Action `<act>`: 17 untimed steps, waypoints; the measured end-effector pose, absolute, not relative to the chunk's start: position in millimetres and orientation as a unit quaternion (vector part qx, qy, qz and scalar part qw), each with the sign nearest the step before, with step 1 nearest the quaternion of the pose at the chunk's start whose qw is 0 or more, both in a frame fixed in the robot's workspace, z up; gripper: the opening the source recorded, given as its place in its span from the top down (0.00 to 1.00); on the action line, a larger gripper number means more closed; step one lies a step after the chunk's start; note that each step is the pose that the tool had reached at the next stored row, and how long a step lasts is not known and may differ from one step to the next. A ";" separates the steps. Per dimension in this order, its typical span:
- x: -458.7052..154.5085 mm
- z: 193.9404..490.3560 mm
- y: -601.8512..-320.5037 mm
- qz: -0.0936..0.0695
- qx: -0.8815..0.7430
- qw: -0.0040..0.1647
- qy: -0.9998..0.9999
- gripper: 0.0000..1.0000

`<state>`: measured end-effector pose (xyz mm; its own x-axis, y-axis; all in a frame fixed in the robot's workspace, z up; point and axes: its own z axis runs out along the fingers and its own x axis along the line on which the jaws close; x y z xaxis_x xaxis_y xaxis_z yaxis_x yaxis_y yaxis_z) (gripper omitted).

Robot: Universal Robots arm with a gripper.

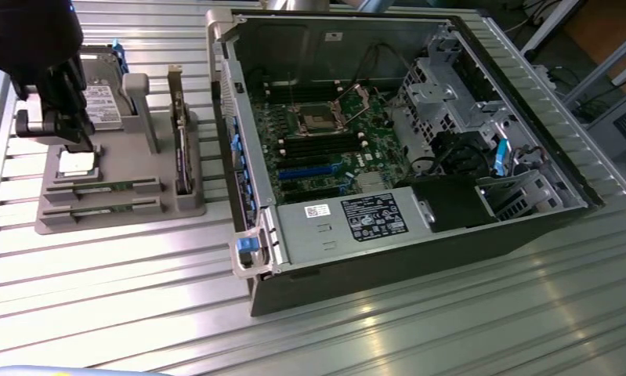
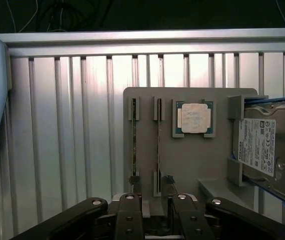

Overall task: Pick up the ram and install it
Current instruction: 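Pick up the ram and move it above insertion slot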

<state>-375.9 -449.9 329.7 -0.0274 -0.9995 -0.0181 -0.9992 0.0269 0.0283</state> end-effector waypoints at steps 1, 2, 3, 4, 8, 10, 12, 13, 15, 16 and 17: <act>-375.9 328.0 -450.2 -0.016 0.698 0.003 -0.716 0.70; -375.7 326.7 -450.2 -0.016 0.699 0.004 -0.715 0.70; -375.3 325.5 -450.2 -0.016 0.700 0.004 -0.714 0.70; -375.2 324.6 -450.2 -0.016 0.703 0.004 -0.711 0.70; -375.0 320.4 -451.3 -0.015 0.710 0.005 -0.704 0.70; -375.0 318.3 -453.4 -0.015 0.710 0.005 -0.704 0.70; -375.1 316.3 -455.2 -0.015 0.710 0.005 -0.704 0.70; -375.0 315.1 -456.1 -0.015 0.710 0.005 -0.704 0.70; -375.1 313.4 -457.3 -0.015 0.710 0.005 -0.704 0.70; -375.1 312.7 -457.8 -0.015 0.710 0.005 -0.704 0.70; -375.1 311.8 -458.2 -0.015 0.710 0.005 -0.704 0.70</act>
<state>-375.1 -458.2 311.8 0.0091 -0.9999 -0.0134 -0.9996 -0.0095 0.0282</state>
